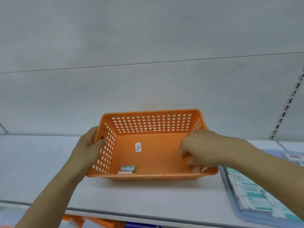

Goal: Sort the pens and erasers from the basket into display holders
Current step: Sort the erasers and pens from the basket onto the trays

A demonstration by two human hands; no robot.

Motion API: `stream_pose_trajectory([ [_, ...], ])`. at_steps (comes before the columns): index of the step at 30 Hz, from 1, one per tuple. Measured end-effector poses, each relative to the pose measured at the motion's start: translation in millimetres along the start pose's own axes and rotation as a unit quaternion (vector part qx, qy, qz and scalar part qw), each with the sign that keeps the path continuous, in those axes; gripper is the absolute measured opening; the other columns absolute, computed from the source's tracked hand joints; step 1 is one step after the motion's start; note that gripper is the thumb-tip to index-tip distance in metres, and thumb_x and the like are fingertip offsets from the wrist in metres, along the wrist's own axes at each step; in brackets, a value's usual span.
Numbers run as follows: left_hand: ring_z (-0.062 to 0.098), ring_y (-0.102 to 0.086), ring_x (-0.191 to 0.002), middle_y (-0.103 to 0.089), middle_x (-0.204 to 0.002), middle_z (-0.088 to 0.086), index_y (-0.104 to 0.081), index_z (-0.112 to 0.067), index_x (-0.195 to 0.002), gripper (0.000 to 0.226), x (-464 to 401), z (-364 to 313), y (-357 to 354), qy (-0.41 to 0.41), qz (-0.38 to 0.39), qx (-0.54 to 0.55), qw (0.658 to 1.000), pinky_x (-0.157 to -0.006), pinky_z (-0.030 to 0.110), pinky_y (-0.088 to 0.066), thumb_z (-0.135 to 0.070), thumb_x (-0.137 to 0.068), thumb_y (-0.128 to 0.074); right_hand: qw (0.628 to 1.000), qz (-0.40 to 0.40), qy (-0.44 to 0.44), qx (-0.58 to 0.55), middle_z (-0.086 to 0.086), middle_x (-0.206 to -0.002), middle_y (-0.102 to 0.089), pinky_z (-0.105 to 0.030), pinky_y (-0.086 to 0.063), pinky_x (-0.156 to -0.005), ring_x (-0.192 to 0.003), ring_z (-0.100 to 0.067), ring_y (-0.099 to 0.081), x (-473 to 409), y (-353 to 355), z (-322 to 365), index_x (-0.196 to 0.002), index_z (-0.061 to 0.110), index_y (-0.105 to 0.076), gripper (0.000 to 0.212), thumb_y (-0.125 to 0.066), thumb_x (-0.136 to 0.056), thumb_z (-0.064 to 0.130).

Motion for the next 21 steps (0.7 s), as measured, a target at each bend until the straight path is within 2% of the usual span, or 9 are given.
stream_pose_trajectory([
  [2, 0.018, -0.063, -0.091, -0.063, -0.109, -0.003, -0.050, -0.038, -0.123, 0.028, 4, 2, -1, -0.013, -0.016, 0.027, 0.999, -0.078, 0.037, -0.048, -0.022, -0.100, -0.049, 0.992, 0.096, -0.024, 0.078, -0.003, -0.111, -0.064, -0.034, -0.051, -0.083, -0.101, -0.027, -0.063, -9, -9, 9, -0.110, 0.019, -0.061, 0.031, -0.070, -0.082, 0.030],
  [5, 0.008, -0.061, -0.082, -0.059, -0.109, -0.009, -0.044, -0.041, -0.128, 0.030, 10, 7, -3, -0.033, -0.022, 0.048, 0.998, -0.065, 0.027, -0.049, -0.033, -0.100, -0.049, 0.975, 0.205, -0.049, 0.076, -0.004, -0.126, -0.056, -0.036, -0.048, -0.086, -0.110, -0.027, -0.059, -17, -18, 17, -0.128, 0.020, -0.050, 0.051, -0.072, -0.082, 0.024],
  [9, 0.006, -0.062, -0.081, -0.057, -0.108, -0.015, -0.043, -0.046, -0.127, 0.030, 13, 12, -4, -0.048, -0.027, 0.071, 0.996, -0.060, 0.019, -0.047, -0.036, -0.099, -0.049, 0.955, 0.277, -0.075, 0.072, -0.001, -0.128, -0.055, -0.033, -0.047, -0.081, -0.111, -0.024, -0.058, -20, -20, 22, -0.133, 0.025, -0.045, 0.062, -0.075, -0.079, 0.022],
  [11, 0.003, -0.062, -0.079, -0.057, -0.106, -0.018, -0.042, -0.048, -0.123, 0.029, 14, 11, -5, -0.056, -0.023, 0.079, 0.995, -0.059, 0.017, -0.047, -0.036, -0.098, -0.049, 0.958, 0.269, -0.078, 0.062, 0.002, -0.117, -0.057, -0.033, -0.051, -0.080, -0.103, -0.021, -0.059, -20, -15, 23, -0.123, 0.025, -0.048, 0.051, -0.073, -0.079, 0.019],
  [14, 0.002, -0.061, -0.079, -0.057, -0.105, -0.019, -0.042, -0.047, -0.125, 0.030, 15, 12, -5, -0.058, -0.022, 0.089, 0.994, -0.059, 0.016, -0.047, -0.034, -0.099, -0.049, 0.986, 0.155, -0.041, -0.049, 0.005, -0.087, -0.059, -0.030, -0.051, -0.069, -0.077, -0.013, -0.058, -32, 4, 27, -0.095, 0.020, -0.058, 0.013, -0.065, -0.086, 0.027],
  [17, -0.001, -0.060, -0.077, -0.054, -0.098, -0.026, -0.040, -0.049, -0.121, 0.028, 15, 11, -5, -0.064, -0.019, 0.091, 0.994, -0.056, 0.013, -0.044, -0.034, -0.099, -0.048, 0.974, 0.070, 0.012, -0.216, 0.005, -0.089, -0.065, -0.033, -0.052, -0.071, -0.081, -0.013, -0.062, -49, 10, 45, -0.091, 0.017, -0.063, 0.013, -0.063, -0.090, 0.030],
  [19, -0.002, -0.059, -0.076, -0.052, -0.095, -0.028, -0.039, -0.050, -0.119, 0.027, 16, 10, -5, -0.065, -0.021, 0.089, 0.994, -0.054, 0.012, -0.043, -0.034, -0.099, -0.048, 0.958, 0.050, 0.039, -0.280, 0.003, -0.096, -0.065, -0.037, -0.052, -0.075, -0.087, -0.016, -0.061, -62, 0, 62, -0.094, 0.016, -0.062, 0.015, -0.062, -0.091, 0.030],
  [21, -0.001, -0.059, -0.076, -0.053, -0.097, -0.025, -0.039, -0.049, -0.119, 0.027, 15, 10, -5, -0.066, -0.025, 0.087, 0.994, -0.054, 0.012, -0.043, -0.032, -0.100, -0.048, 0.941, 0.052, 0.055, -0.330, 0.003, -0.098, -0.062, -0.033, -0.050, -0.073, -0.087, -0.015, -0.058, -74, -11, 76, -0.100, 0.016, -0.059, 0.016, -0.060, -0.092, 0.031],
])
Point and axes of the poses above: each hand's wrist, its own x-axis away from the middle knuckle, its own y-axis out of the back of the hand, z = x × y, the point moved 4 cm from there along -x, towards the middle knuckle
